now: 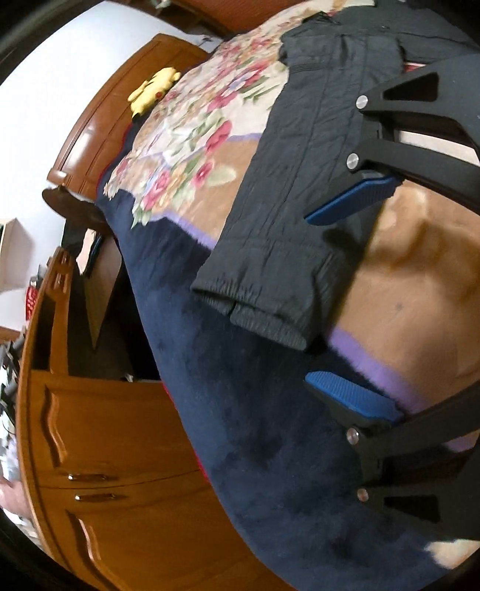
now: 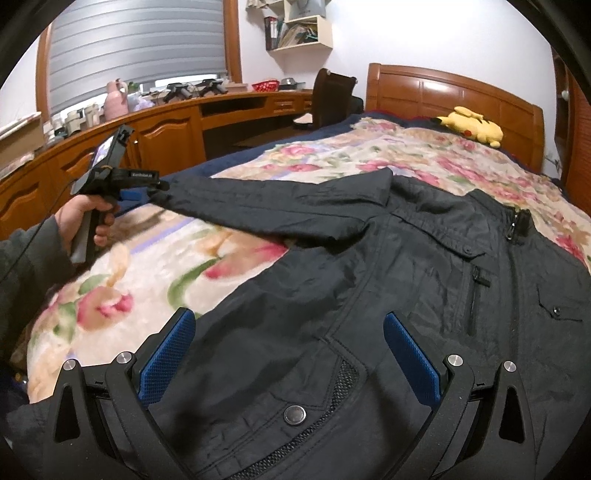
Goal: Fold large clothes
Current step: 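Lower the left tool onto the sleeve cuff and close its fingers, then carry the sleeve across the jacket chest with the left tool and open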
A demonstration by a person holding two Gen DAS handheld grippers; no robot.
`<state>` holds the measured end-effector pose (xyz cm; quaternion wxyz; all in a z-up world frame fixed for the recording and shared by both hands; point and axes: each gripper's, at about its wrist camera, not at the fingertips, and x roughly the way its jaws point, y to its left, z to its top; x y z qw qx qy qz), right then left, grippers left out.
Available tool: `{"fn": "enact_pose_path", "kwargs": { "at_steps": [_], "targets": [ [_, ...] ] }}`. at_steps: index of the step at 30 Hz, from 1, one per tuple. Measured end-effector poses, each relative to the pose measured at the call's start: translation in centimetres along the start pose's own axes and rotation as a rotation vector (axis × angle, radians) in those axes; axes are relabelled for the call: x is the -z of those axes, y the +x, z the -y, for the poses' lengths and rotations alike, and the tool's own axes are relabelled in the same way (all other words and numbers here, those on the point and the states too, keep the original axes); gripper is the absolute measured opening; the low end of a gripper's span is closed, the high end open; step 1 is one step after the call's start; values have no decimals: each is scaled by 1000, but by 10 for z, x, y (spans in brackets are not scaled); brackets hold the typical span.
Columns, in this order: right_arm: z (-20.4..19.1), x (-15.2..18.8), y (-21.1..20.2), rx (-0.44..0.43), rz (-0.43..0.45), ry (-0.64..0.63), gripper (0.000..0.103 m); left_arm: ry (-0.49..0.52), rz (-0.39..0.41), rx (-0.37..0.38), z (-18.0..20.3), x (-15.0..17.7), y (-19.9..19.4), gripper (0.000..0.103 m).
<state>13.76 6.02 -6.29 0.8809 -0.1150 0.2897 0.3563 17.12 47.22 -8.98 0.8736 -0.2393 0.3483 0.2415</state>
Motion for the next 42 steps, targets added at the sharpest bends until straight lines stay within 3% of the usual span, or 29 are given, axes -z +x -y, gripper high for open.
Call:
{"fn": "enact_pose_path", "kwargs": {
  "at_steps": [7, 8, 10, 11, 17, 26, 32, 42],
  "targets": [
    [-1, 0, 0, 5, 9, -3, 103, 12, -23, 0, 2, -1, 12, 62],
    [-1, 0, 0, 4, 7, -4, 103, 17, -27, 1, 3, -2, 13, 55],
    [-1, 0, 0, 4, 5, -4, 103, 26, -28, 6, 5, -2, 14, 27],
    [-2, 0, -1, 3, 7, -3, 103, 34, -32, 2, 8, 0, 14, 9],
    [2, -7, -16, -4, 33, 25, 103, 159, 6, 25, 52, 4, -29, 2],
    [9, -18, -62, -10, 74, 10, 103, 340, 78, 109, 148, 24, -123, 1],
    [32, -15, -80, -7, 70, 35, 103, 470, 94, 186, 216, 62, -170, 1],
    [65, -14, -123, 33, 114, 70, 103, 566, 78, 322, 293, 123, -222, 1]
  ]
}}
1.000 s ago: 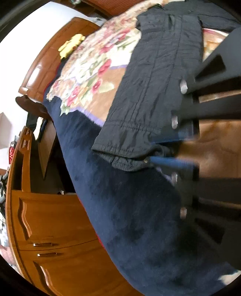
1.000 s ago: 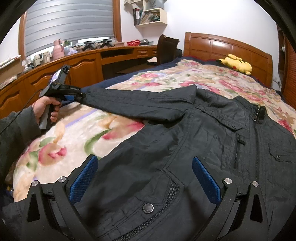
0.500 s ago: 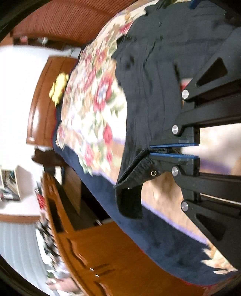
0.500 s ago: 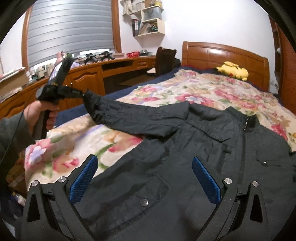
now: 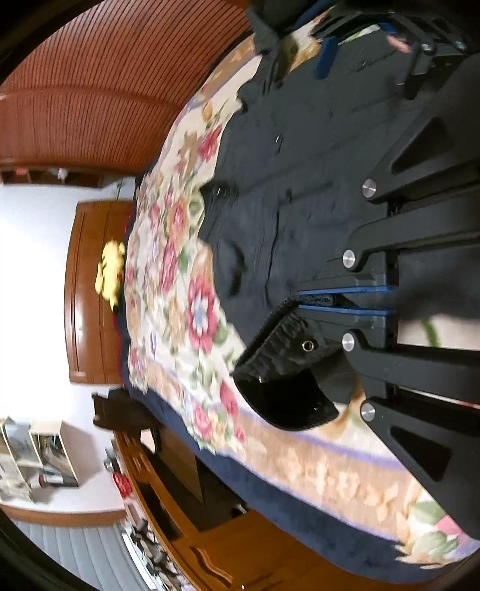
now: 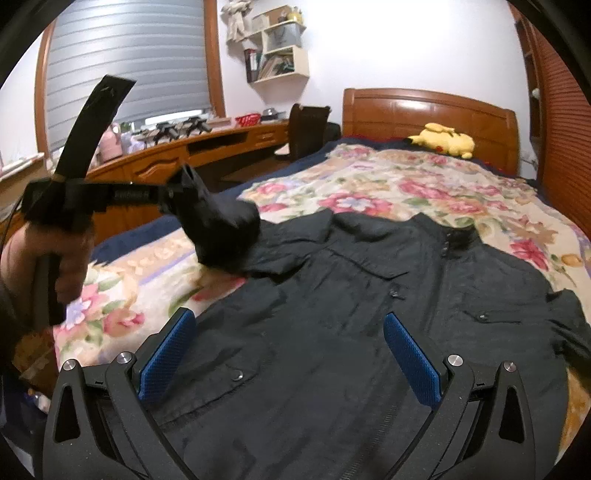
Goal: Fold large clothes
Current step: 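Carry the sleeve across the jacket chest with the left tool and open, then grasp the folded sleeve cuff with the right tool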
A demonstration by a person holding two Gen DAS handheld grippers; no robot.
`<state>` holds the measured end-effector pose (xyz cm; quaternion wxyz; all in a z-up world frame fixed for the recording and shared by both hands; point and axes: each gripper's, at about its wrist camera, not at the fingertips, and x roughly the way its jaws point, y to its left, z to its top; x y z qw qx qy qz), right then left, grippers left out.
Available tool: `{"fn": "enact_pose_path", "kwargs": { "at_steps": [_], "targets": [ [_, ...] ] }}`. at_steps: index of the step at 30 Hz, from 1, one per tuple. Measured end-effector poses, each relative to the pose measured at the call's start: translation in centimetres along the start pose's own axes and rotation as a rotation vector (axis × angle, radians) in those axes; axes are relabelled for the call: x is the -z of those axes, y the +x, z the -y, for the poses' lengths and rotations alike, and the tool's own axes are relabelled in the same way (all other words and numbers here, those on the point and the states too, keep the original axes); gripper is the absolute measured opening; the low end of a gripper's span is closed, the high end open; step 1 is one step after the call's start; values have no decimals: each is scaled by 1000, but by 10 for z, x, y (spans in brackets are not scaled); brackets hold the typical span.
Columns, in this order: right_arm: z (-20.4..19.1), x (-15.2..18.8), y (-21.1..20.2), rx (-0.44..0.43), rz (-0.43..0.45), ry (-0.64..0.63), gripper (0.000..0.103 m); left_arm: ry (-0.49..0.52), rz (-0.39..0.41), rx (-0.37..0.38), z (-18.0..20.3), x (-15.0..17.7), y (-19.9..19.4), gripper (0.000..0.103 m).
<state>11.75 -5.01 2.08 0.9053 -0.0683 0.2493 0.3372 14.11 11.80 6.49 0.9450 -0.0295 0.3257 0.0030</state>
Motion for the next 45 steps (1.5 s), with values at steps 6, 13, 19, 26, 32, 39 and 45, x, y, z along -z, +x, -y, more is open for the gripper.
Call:
{"fn": "enact_pose_path", "kwargs": {
  "at_steps": [6, 13, 19, 26, 32, 39, 45],
  "targets": [
    [24, 0, -24, 28, 26, 33, 103, 29, 3, 52, 40, 17, -8, 1],
    [41, 1, -32, 56, 29, 61, 103, 57, 17, 51, 63, 41, -14, 1],
    [40, 1, -33, 53, 33, 62, 103, 74, 6, -2, 69, 62, -22, 4],
    [32, 3, -26, 42, 20, 38, 103, 9, 31, -5, 45, 90, -50, 27],
    [14, 4, -11, 7, 3, 13, 103, -37, 39, -32, 15, 118, -71, 49],
    [-36, 12, 21, -99, -57, -68, 92, -69, 44, -70, -17, 137, -86, 57],
    [-83, 27, 61, -244, -160, -138, 62, -60, 59, -114, -34, 149, -101, 58]
  ]
}}
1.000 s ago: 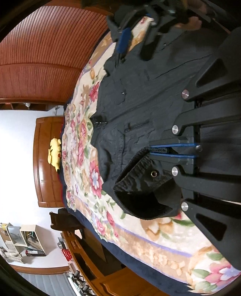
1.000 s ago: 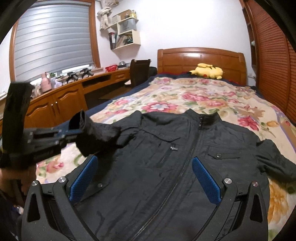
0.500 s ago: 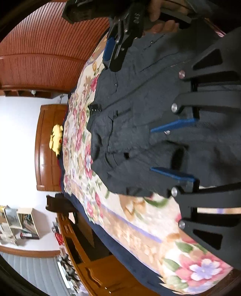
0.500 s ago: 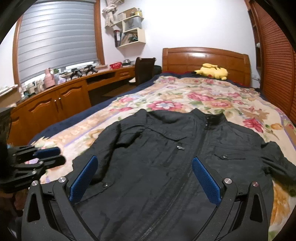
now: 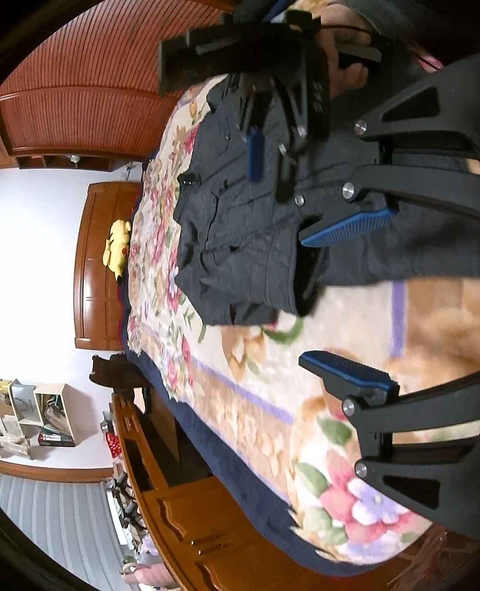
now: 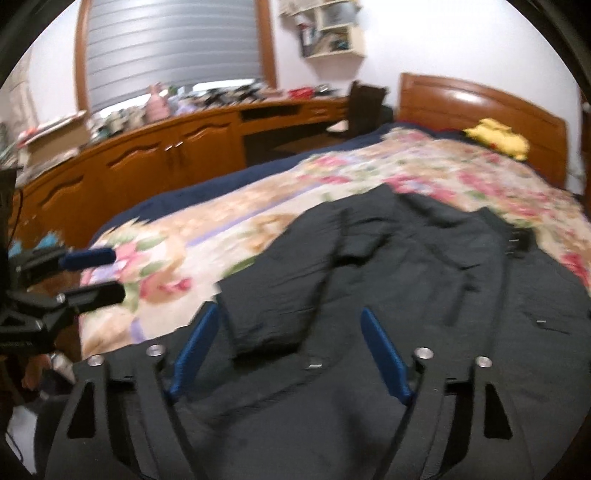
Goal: Fold large clothes
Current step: 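Grasp the folded sleeve cuff with the right tool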
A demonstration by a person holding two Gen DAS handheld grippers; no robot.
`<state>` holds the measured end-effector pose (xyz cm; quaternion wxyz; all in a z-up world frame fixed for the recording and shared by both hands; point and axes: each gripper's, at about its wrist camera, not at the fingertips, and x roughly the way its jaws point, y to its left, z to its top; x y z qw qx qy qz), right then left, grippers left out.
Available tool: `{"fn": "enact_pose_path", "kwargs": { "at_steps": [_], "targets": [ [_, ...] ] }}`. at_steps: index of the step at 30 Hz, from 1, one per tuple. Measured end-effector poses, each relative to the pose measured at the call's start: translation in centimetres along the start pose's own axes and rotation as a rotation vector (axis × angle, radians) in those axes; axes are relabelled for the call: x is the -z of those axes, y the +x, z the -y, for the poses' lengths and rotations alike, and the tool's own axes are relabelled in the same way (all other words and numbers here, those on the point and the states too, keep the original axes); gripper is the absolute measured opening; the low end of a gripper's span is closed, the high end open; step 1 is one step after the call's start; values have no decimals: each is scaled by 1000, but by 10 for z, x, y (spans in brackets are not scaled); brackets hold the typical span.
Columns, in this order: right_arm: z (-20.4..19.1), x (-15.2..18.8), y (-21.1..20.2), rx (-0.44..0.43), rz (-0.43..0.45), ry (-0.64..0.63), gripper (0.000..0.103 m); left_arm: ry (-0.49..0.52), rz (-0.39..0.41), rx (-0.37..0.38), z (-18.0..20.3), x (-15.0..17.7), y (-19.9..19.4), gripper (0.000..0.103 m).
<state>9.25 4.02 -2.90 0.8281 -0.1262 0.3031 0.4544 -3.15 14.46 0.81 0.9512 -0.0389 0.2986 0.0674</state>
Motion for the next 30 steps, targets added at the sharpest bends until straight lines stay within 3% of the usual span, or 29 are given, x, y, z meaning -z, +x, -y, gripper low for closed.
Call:
{"fn": "enact_pose_path", "kwargs": {
  "at_steps": [7, 10, 12, 14, 15, 23, 30],
  "targets": [
    [-21, 2, 45, -12, -83, -51, 60, 0, 12, -47, -22, 8, -19, 58],
    [-19, 4, 59, 1, -114, -54, 51, -10, 13, -61, -30, 12, -23, 58],
    [-13, 8, 66, -16, -145, -35, 23, -13, 11, -70, -34, 14, -25, 58],
    [-6, 12, 69, -45, -162, -6, 13, -15, 8, -75, -37, 17, -25, 58],
    [-5, 12, 68, -50, -162, 1, 3, -16, 6, -76, -36, 17, -25, 58],
    [11, 7, 26, -18, -39, 43, 1, 5, 29, -57, -19, 14, -30, 58],
    [61, 12, -28, 32, 36, 133, 0, 41, 42, -8, 15, 5, -20, 58]
  ]
}}
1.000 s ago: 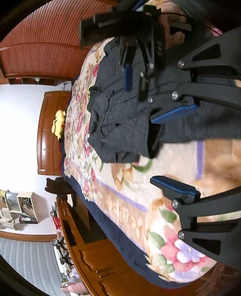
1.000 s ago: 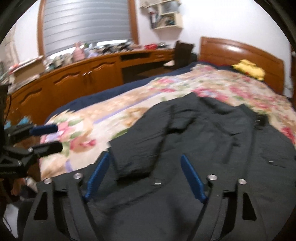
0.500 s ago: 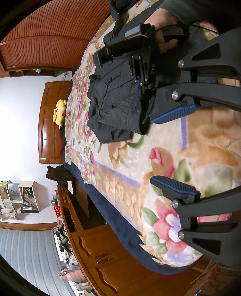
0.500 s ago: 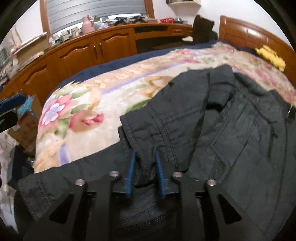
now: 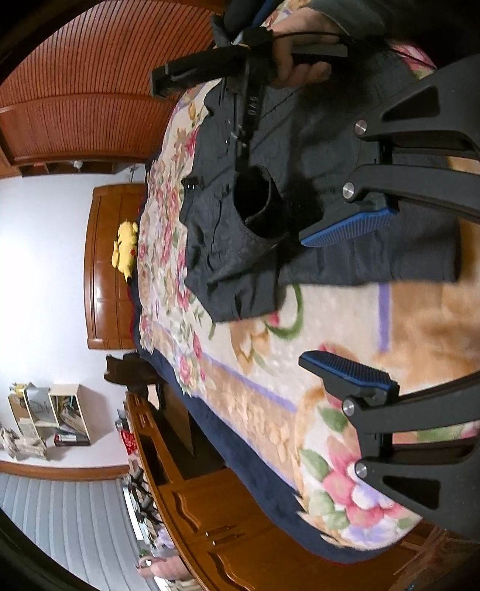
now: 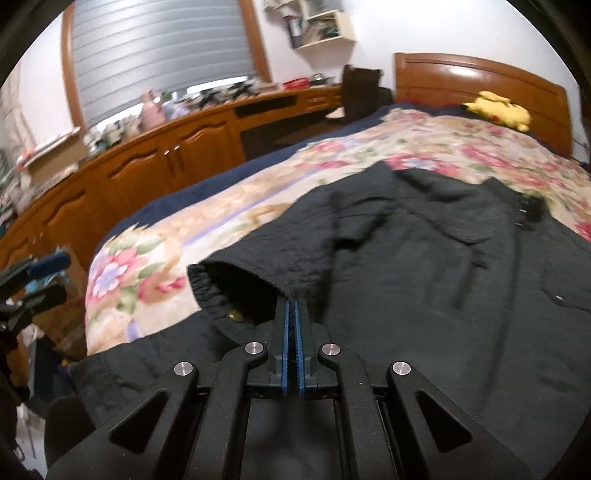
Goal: Fold large clothes
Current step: 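Grasp the folded sleeve cuff with the right tool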
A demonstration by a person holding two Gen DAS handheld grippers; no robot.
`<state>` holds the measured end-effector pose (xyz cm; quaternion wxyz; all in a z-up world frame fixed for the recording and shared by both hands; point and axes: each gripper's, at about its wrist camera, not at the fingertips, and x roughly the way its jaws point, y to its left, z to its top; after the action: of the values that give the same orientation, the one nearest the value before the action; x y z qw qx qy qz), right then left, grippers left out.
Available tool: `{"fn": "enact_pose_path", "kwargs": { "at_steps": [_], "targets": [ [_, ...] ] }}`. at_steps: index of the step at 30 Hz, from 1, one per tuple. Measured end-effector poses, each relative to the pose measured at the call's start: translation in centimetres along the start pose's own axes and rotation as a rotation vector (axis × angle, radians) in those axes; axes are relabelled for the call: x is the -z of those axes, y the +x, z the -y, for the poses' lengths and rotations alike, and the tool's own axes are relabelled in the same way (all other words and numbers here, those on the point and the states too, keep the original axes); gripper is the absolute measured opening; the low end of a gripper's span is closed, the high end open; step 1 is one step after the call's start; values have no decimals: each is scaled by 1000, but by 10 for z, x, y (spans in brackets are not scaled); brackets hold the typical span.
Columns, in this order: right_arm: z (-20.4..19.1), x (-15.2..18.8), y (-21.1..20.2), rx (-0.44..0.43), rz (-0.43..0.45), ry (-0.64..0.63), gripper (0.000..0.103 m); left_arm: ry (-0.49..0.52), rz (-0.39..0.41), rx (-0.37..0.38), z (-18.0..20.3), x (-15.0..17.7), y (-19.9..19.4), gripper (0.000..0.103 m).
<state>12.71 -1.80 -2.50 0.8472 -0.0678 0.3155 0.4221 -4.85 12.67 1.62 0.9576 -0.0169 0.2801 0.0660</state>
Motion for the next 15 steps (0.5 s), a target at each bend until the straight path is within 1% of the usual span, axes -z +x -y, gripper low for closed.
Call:
{"fn": "enact_pose_path", "kwargs": {
  "at_steps": [5, 8, 11, 14, 15],
  "targets": [
    [39, 2, -43, 64, 64, 66, 0, 24, -9, 43, 29, -6, 16, 58],
    [55, 7, -60, 103, 79, 92, 0, 36, -7, 66, 45, -11, 23, 58],
    [60, 13, -64, 107, 68, 89, 0, 39, -6, 85, 55, -13, 24, 58],
    [53, 14, -58, 93, 59, 75, 0, 40, -5, 83, 57, -13, 22, 58],
    [46, 13, -53, 80, 58, 64, 9, 38, -5, 80, 57, -12, 21, 58]
  ]
}}
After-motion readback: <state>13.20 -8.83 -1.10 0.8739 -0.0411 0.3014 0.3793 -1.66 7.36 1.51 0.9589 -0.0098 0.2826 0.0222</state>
